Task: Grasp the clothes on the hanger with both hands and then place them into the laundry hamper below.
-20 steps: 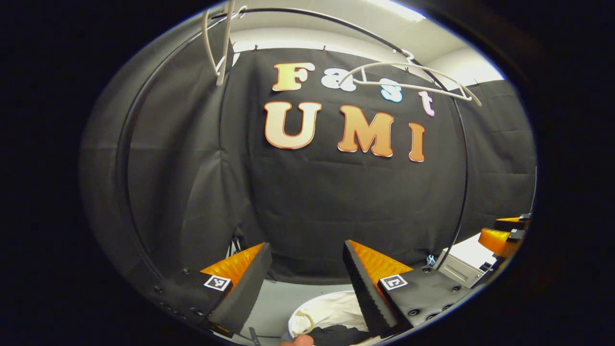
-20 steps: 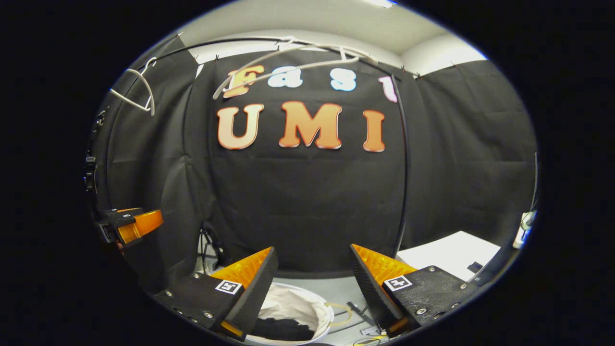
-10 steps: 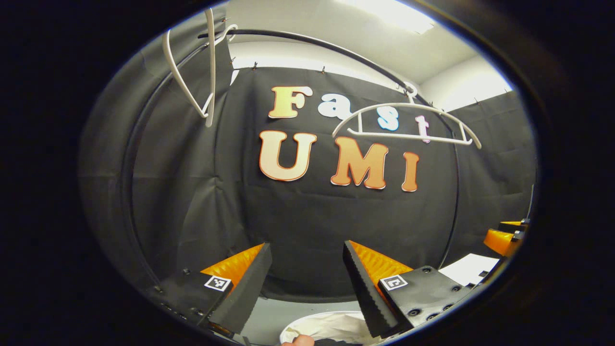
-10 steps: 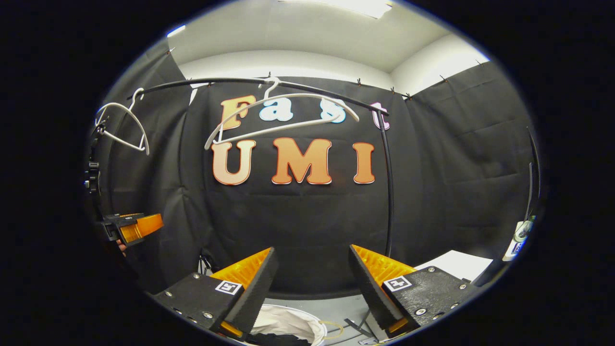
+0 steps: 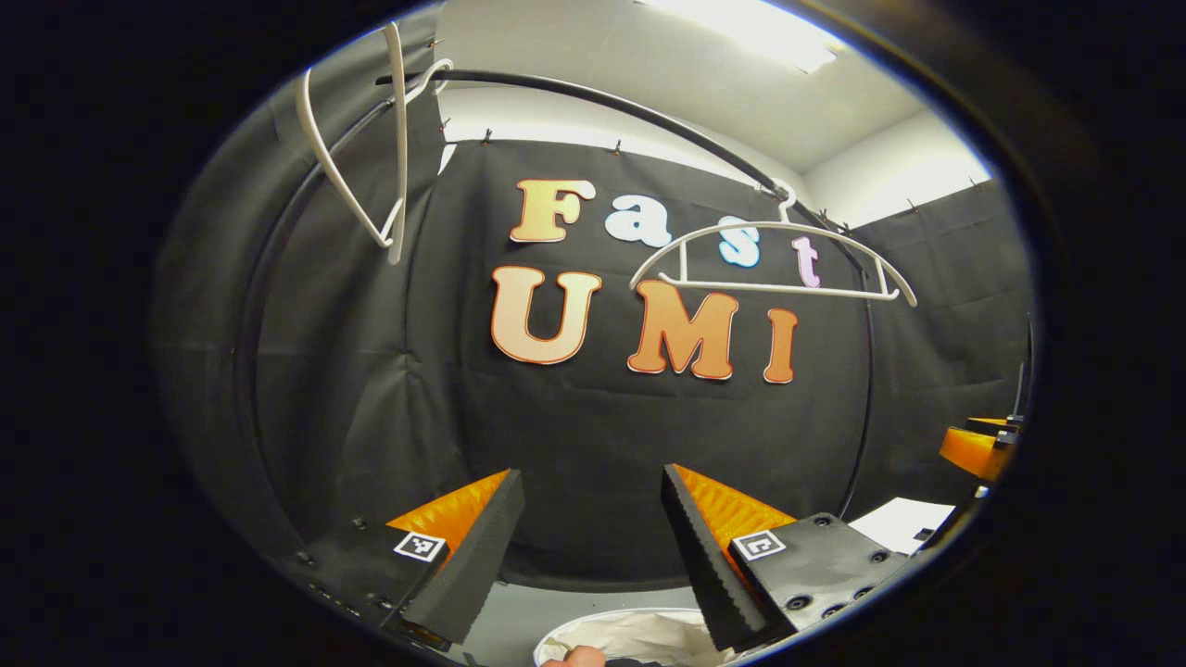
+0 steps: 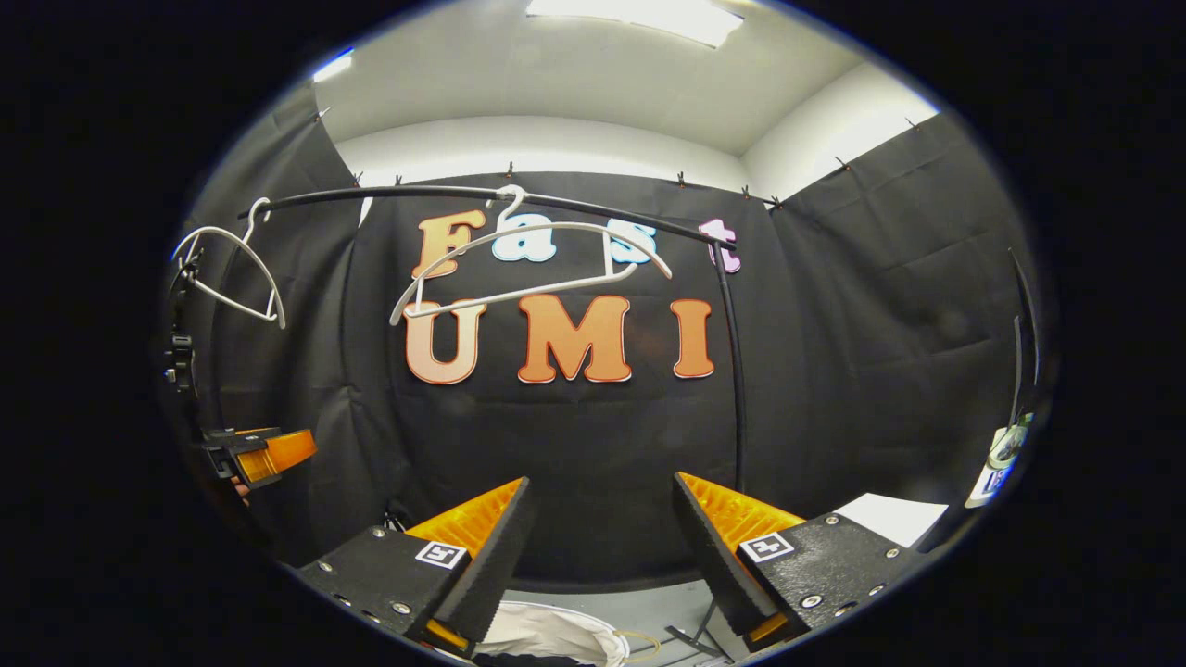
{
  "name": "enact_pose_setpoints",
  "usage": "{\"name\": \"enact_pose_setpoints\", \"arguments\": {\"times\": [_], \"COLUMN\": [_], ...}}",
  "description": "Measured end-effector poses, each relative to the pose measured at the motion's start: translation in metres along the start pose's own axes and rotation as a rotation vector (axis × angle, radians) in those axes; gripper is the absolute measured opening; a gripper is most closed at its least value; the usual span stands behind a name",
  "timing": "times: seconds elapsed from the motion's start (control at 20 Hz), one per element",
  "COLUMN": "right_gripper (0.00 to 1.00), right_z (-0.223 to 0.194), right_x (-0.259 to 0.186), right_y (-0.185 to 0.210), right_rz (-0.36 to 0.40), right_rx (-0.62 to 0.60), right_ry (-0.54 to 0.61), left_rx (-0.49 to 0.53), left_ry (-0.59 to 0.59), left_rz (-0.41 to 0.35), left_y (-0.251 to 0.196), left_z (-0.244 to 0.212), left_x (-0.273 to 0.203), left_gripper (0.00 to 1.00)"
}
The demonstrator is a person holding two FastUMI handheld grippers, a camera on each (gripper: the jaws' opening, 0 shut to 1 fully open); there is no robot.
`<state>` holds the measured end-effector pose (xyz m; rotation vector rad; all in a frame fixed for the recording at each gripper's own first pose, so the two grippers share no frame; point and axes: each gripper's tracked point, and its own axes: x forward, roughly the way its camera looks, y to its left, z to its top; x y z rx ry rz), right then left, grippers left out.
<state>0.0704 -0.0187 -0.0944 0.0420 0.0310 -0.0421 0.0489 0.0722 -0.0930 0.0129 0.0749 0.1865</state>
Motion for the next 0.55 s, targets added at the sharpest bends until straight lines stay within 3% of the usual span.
{"name": "enact_pose_setpoints", "arguments": {"times": [0.05, 0.5, 0.55], "right_gripper": [0.92, 0.92, 0.92], "right_z": [0.0005, -0.0069, -0.0080], "right_x": [-0.0008, -0.0047, -0.0057], "right_y": [-0.0028, -0.0109, -0.0120], "right_rz": [-0.006, -0.027, -0.028], "right_rx": [-0.003, 0.019, 0.022], "right_ry": [-0.002, 0.012, 0.017], "left_rx": [-0.003, 0.020, 0.019], "left_ry": [-0.003, -0.001, 0.001], "left_rz": [0.001, 0.007, 0.003], "left_y": [0.0011, 0.0007, -0.0008], "left_z": [0.0022, 0.0045, 0.0028], "left_x": [-0.0031, -0.0079, -0.0075], "left_gripper": [0.94, 0.96, 0.93]}}
